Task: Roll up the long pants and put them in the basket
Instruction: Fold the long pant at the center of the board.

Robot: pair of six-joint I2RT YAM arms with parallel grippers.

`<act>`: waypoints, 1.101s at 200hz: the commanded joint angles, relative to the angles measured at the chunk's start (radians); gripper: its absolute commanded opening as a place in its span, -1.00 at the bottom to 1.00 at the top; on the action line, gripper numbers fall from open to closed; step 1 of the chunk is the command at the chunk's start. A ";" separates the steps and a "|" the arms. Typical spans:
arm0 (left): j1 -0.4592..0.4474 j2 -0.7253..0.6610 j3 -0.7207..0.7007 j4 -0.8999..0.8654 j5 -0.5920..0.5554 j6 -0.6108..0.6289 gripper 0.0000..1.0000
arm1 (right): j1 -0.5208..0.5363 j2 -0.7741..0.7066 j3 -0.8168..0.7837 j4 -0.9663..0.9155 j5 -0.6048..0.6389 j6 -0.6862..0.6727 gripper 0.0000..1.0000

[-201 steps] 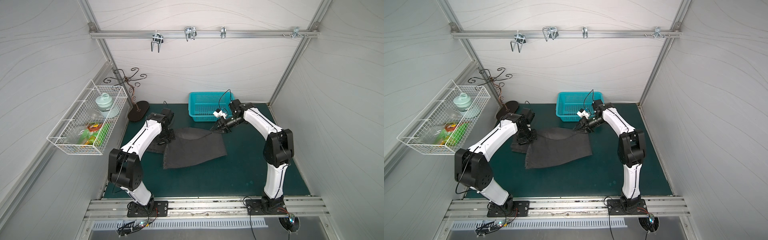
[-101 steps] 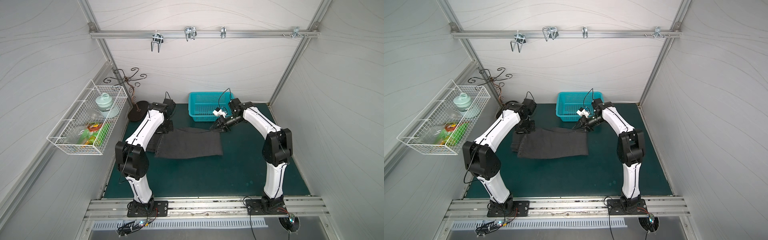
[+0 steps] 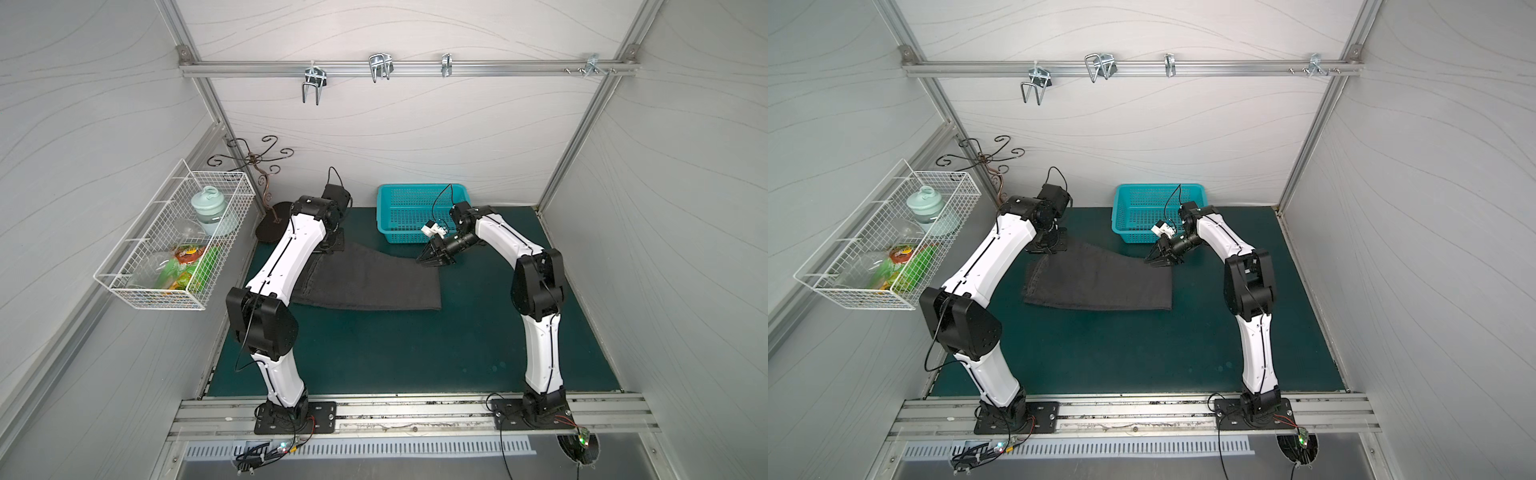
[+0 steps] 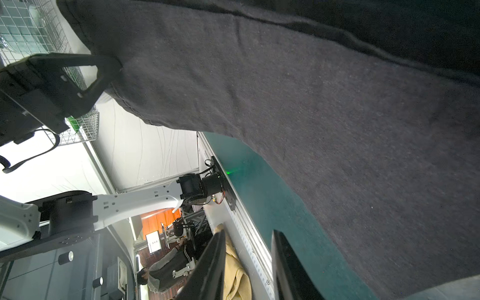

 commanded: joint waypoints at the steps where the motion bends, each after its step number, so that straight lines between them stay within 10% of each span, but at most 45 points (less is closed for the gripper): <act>1: -0.002 0.044 0.060 0.030 -0.080 0.034 -1.00 | -0.002 -0.002 -0.008 -0.032 0.007 -0.022 -0.34; 220: 0.132 0.169 0.006 0.148 -0.179 0.074 -1.00 | -0.025 0.004 -0.056 -0.049 0.029 -0.030 -0.33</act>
